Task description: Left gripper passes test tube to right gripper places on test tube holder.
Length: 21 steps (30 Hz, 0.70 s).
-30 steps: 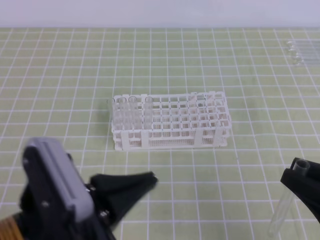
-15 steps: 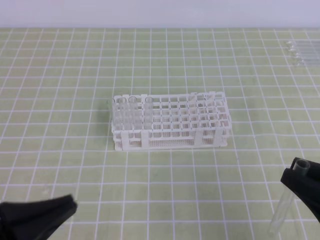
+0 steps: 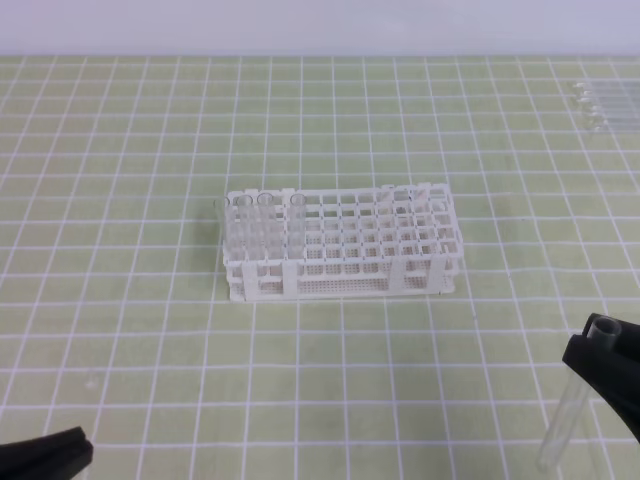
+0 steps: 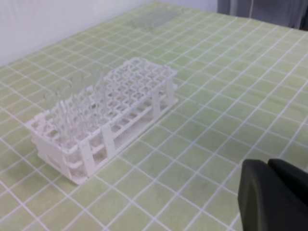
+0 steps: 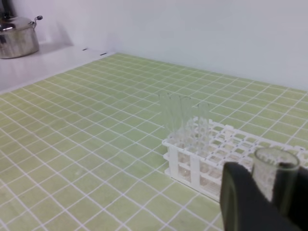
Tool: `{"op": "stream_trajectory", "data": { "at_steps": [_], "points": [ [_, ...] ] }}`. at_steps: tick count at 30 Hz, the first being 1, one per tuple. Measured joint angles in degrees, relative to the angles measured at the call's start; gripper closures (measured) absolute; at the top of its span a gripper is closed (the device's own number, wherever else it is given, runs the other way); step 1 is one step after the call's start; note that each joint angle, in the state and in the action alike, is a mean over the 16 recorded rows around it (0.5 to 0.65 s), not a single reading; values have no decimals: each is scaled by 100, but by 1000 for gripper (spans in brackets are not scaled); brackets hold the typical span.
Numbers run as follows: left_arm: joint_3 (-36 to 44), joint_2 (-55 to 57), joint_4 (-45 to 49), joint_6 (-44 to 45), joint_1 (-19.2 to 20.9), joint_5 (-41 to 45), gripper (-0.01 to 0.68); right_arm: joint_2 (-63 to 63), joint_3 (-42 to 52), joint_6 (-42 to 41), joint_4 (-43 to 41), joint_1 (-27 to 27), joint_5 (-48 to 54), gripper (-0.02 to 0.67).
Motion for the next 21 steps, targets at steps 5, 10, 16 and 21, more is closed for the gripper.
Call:
{"op": "stream_trajectory", "data": {
  "at_steps": [5, 10, 16, 21],
  "points": [
    [-1, -11, 45, -27, 2, 115, 674, 0, 0, 0, 5, 0, -1, 546],
    [-2, -3, 46, -27, 3, 144, 674, 0, 0, -12, 65, 0, -53, 546],
    [-3, 5, 47, -22, 5, 133, 674, 0, 2, -300, 292, 0, -241, 546],
    [-3, 9, 47, -17, 6, 127, 674, 0, -13, -905, 504, 0, -522, 546]
  ]
}}
